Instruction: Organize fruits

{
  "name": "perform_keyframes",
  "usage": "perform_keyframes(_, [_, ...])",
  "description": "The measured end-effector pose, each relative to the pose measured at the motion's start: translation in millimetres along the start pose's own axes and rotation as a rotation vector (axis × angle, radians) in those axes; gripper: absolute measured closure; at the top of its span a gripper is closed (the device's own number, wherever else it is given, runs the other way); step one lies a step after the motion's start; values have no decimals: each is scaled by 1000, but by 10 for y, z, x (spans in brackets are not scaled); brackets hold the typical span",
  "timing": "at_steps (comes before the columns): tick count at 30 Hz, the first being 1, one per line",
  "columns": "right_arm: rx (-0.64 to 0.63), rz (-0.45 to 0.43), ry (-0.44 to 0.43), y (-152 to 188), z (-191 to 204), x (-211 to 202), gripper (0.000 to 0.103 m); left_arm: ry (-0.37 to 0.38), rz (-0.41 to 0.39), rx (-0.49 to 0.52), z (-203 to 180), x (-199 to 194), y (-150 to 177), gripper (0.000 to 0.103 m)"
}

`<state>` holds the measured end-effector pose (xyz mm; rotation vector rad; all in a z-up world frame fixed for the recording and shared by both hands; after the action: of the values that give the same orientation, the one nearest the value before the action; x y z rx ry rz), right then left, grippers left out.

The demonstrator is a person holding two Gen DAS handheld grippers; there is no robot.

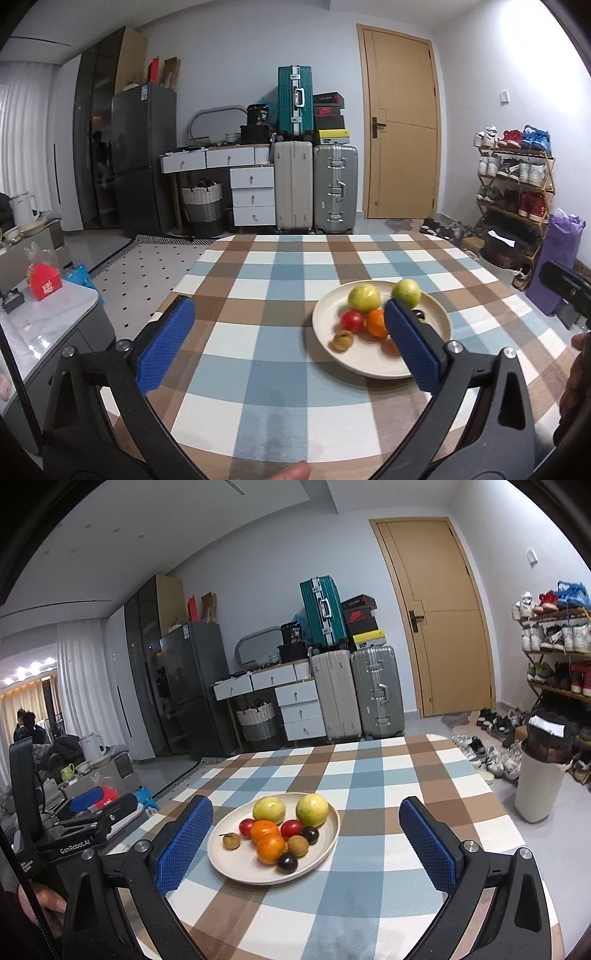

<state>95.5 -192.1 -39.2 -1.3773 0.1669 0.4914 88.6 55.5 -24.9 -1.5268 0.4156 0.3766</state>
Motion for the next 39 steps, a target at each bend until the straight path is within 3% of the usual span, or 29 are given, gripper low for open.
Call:
perform_keyframes(12, [-40, -40, 122, 136, -197, 157, 0, -14, 20, -4, 88, 380, 264, 1])
perform_keyframes(18, [-63, -11, 113, 201, -180, 266, 0, 10, -11, -36, 131, 456, 249, 1])
perform_keyframes(24, [-70, 41, 140, 245, -192, 385, 0, 9, -4, 18, 22, 513, 255, 1])
perform_keyframes(28, [-94, 37, 157, 250, -165, 368, 0, 37, -29, 15, 10, 475, 238, 1])
perform_keyframes(39, [-107, 30, 166, 253, -121, 351, 0, 27, -32, 4, 11, 467, 237, 1])
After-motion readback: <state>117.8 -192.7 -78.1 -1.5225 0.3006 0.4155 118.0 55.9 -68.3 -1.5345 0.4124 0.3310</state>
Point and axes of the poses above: each gripper's, at about its wrist camera, not at the fingertips, and x roughly the way its jaws point, z to its left, y to its underside, the point moved 9 cm from there along x, roughly the way its jaws point, and after that the axes turned 9 degrees about z, right-handed, at the moved point
